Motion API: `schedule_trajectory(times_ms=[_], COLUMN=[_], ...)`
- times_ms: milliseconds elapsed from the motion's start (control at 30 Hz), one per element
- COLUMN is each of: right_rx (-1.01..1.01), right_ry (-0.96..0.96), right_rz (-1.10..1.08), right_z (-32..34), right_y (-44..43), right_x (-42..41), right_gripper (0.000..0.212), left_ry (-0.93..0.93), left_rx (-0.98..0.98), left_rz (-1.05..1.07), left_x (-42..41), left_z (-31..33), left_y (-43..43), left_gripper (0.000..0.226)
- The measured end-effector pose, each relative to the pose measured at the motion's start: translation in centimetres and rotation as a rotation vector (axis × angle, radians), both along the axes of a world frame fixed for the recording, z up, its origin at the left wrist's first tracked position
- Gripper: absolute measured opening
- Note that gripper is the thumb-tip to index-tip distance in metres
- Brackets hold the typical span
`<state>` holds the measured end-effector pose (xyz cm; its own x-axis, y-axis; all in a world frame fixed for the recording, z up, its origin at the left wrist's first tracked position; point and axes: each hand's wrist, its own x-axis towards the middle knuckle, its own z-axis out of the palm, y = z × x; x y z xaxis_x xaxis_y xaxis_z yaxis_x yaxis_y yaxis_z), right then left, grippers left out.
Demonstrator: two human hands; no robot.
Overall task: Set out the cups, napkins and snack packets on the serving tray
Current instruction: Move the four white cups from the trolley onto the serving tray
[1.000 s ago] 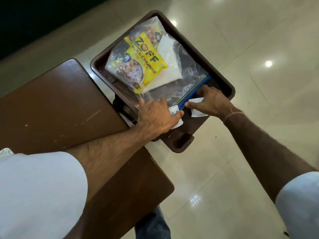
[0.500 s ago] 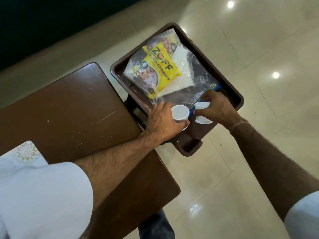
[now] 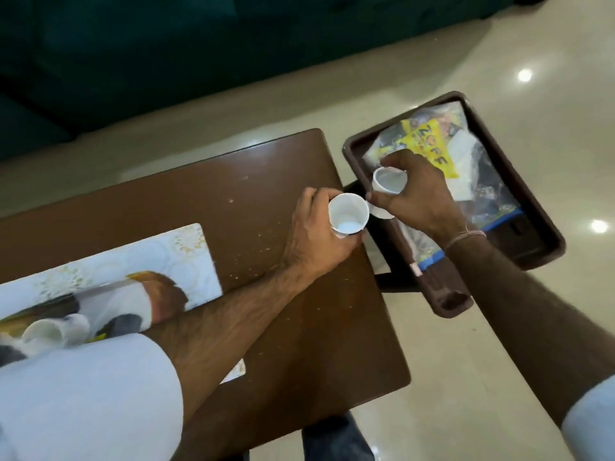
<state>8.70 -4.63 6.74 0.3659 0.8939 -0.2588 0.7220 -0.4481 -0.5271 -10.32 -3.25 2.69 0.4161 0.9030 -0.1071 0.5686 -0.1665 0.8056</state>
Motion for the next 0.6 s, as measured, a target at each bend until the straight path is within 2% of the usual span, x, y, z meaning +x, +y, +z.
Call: schedule_trajectory(times_ms=[400,500,600], right_rx=[0.005,-0.024,-0.053], right_ry=[0.072,0.102,0.121], right_rz=[0.356,0.424,0.477], right_z=[-1.5,-2.5,-3.5], right_y=[6.2,6.5,6.2], right_x=[-20.1,-24.8,-29.1], right_gripper=[0.065,0.066,0.065], left_ry=[0.177,0.191,0.291], left_rx=[-0.069,-0.062,-0.088], left_rz=[0.31,0.374,0.407], left_x=[-19.5,-24.0,-27.7], left_z=[-0.7,-1.4,-2.0], left_y=[0.1,-1.1,-2.1], left_gripper=[0.078,0.074,0.072])
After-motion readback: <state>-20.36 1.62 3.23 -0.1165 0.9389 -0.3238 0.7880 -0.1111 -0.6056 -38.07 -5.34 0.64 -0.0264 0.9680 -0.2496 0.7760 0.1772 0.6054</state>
